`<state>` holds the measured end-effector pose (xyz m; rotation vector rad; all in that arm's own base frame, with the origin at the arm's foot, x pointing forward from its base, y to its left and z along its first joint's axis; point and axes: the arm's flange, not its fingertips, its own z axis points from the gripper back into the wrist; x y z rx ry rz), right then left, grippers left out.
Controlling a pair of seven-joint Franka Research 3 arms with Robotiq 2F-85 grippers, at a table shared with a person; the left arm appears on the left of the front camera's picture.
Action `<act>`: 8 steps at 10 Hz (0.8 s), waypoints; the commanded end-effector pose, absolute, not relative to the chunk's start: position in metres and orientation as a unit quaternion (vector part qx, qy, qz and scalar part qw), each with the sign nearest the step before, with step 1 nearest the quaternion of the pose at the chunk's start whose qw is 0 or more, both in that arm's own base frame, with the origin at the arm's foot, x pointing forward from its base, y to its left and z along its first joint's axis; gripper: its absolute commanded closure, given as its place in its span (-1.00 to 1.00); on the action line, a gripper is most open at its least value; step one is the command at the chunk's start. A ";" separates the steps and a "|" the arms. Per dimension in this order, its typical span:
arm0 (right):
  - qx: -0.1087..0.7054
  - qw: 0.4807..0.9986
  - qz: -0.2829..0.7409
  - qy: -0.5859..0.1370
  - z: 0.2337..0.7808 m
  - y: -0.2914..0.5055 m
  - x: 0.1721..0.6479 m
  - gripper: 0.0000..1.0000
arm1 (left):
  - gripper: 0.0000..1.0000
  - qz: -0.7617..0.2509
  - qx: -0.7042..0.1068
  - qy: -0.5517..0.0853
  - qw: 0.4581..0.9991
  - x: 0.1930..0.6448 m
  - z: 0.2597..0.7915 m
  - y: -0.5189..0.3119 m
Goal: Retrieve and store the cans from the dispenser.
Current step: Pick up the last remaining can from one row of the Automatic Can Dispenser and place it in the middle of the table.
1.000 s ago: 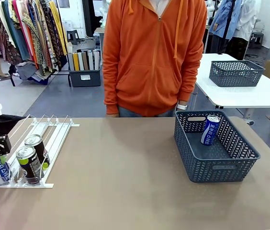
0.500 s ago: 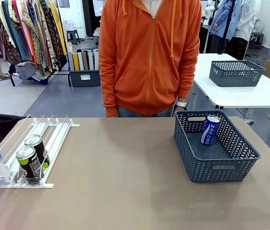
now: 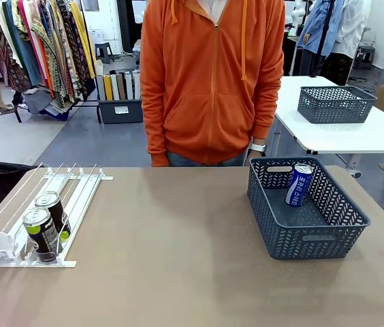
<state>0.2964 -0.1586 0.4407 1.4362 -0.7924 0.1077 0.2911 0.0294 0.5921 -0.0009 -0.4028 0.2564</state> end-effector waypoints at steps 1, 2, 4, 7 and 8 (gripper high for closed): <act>0.645 0.675 0.041 -0.356 0.446 -0.158 0.298 -1.00 | 1.00 0.123 0.001 -0.184 0.975 0.299 0.582 0.029; 0.645 0.675 0.041 -0.356 0.446 -0.158 0.298 -1.00 | 1.00 0.123 0.001 -0.184 0.975 0.299 0.582 0.029; 0.645 0.675 0.041 -0.356 0.446 -0.158 0.298 -1.00 | 1.00 0.125 0.000 -0.177 0.976 0.299 0.576 0.029; 0.645 0.675 0.041 -0.356 0.446 -0.158 0.298 -1.00 | 1.00 0.094 -0.071 -0.220 0.968 0.346 0.594 -0.025; 0.645 0.675 0.041 -0.356 0.446 -0.158 0.298 -1.00 | 1.00 0.068 -0.074 -0.232 0.968 0.366 0.607 -0.056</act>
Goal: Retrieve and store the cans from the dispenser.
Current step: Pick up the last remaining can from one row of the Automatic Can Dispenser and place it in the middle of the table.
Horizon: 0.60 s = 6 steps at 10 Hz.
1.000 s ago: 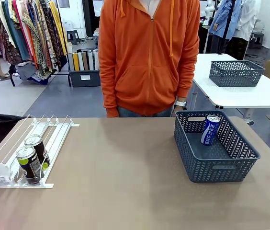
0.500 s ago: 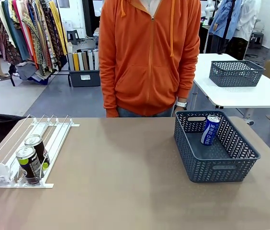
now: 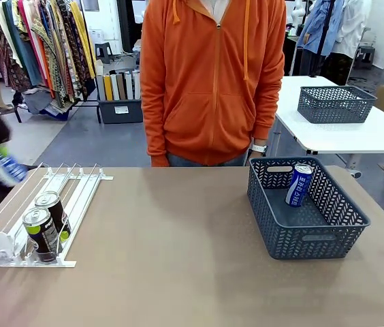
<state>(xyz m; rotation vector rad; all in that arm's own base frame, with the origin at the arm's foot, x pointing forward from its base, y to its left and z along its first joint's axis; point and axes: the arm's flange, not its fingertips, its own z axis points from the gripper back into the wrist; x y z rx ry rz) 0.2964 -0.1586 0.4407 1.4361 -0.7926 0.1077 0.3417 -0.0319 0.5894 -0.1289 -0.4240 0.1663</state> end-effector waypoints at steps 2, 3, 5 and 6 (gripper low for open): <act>0.645 0.675 0.041 -0.356 0.446 -0.158 0.298 -1.00 | 1.00 -0.075 -0.084 -0.183 0.977 0.403 0.605 -0.150; 0.645 0.675 0.041 -0.356 0.446 -0.158 0.298 -1.00 | 1.00 -0.128 -0.082 -0.151 0.977 0.414 0.590 -0.197; 0.645 0.675 0.041 -0.356 0.446 -0.158 0.298 -1.00 | 1.00 -0.226 -0.111 -0.085 0.964 0.412 0.540 -0.299; 0.645 0.675 0.041 -0.356 0.446 -0.158 0.298 -1.00 | 1.00 -0.253 -0.097 -0.089 0.958 0.405 0.511 -0.340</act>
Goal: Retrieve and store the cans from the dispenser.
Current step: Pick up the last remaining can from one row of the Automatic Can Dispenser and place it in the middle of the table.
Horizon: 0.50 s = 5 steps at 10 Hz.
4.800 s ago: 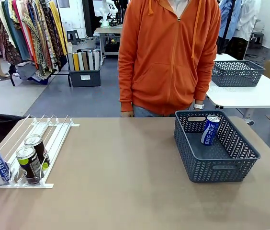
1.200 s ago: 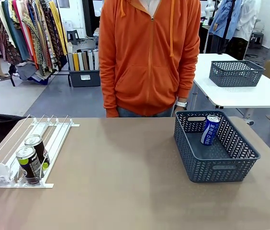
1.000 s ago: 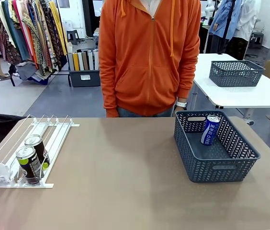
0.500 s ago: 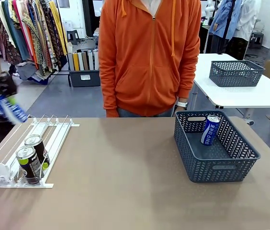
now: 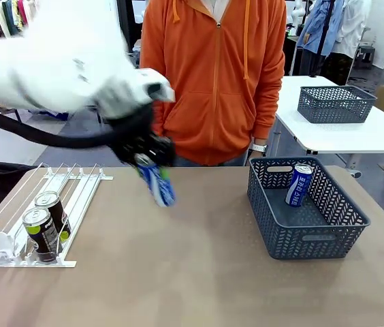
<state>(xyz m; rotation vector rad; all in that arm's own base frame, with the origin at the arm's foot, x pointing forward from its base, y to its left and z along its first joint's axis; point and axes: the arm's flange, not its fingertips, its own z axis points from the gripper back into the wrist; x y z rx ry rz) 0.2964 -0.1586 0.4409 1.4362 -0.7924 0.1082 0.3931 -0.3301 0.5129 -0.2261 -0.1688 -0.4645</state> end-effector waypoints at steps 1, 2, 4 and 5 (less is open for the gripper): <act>0.645 0.675 0.041 -0.356 0.446 -0.158 0.298 -1.00 | 1.00 -0.283 -0.081 -0.074 0.953 0.398 0.478 -0.374; 0.645 0.675 0.041 -0.356 0.446 -0.158 0.298 -1.00 | 1.00 -0.301 -0.054 -0.061 0.950 0.396 0.446 -0.400; 0.645 0.675 0.041 -0.356 0.446 -0.158 0.298 -1.00 | 1.00 -0.307 -0.038 -0.054 0.949 0.390 0.413 -0.420; 0.645 0.675 0.041 -0.356 0.446 -0.158 0.298 -1.00 | 1.00 -0.303 -0.028 -0.058 0.951 0.392 0.412 -0.420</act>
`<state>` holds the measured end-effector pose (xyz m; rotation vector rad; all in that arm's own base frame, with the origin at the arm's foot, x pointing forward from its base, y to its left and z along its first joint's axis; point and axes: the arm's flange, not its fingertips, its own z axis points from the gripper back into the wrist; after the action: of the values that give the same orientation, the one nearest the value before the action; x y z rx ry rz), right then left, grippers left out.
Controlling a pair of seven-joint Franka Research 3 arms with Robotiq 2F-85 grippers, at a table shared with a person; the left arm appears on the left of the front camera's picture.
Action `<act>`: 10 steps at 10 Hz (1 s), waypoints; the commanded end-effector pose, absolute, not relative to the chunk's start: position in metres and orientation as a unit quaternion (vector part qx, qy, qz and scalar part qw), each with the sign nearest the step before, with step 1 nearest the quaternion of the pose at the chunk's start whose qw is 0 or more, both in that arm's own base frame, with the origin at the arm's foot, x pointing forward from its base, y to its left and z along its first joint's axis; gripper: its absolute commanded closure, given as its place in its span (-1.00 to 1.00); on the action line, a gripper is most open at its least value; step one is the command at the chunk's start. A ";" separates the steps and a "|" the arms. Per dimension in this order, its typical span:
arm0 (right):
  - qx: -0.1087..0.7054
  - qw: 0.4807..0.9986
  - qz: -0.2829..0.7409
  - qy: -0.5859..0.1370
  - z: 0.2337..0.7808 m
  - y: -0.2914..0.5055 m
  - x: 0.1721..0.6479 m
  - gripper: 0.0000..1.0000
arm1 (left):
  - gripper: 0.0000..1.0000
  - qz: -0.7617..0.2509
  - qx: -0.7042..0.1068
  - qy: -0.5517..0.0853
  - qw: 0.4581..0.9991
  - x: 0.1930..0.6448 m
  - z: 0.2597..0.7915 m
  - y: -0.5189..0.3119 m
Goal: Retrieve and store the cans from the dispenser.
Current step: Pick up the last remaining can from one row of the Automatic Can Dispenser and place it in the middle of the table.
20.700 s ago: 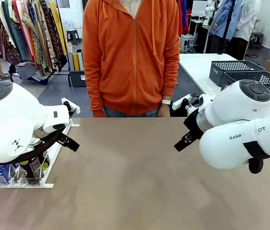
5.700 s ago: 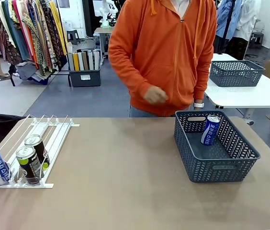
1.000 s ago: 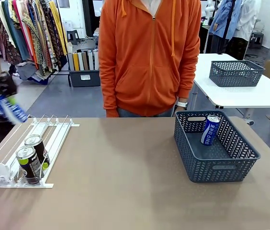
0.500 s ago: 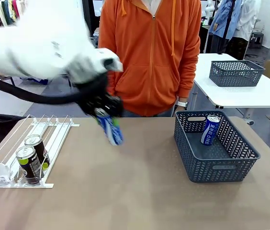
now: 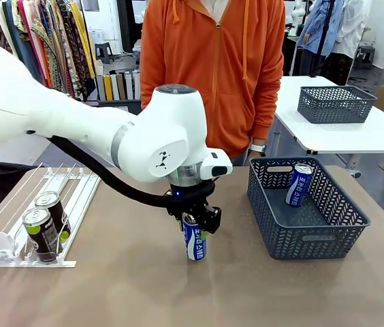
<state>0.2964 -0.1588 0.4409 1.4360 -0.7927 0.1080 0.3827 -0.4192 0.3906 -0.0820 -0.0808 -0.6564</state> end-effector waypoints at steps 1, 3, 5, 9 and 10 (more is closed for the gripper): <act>0.645 0.675 0.041 -0.356 0.446 -0.158 0.298 -1.00 | 1.00 -0.296 -0.020 -0.058 0.953 0.395 0.410 -0.421; 0.645 0.675 0.041 -0.356 0.446 -0.158 0.298 -1.00 | 1.00 -0.296 -0.011 -0.043 0.954 0.397 0.401 -0.422; 0.645 0.675 0.041 -0.356 0.446 -0.158 0.298 -1.00 | 0.87 -0.294 -0.004 -0.044 0.955 0.399 0.401 -0.422; 0.645 0.675 0.041 -0.356 0.446 -0.158 0.298 -1.00 | -1.00 -0.283 -0.014 -0.065 0.957 0.397 0.416 -0.411; 0.645 0.675 0.041 -0.356 0.446 -0.158 0.298 -1.00 | -1.00 -0.283 -0.039 -0.074 0.956 0.393 0.442 -0.395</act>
<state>0.2964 -0.1588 0.4408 1.4362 -0.7926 0.1079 0.3997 -0.4135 0.4194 -0.0560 -0.1128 -0.5969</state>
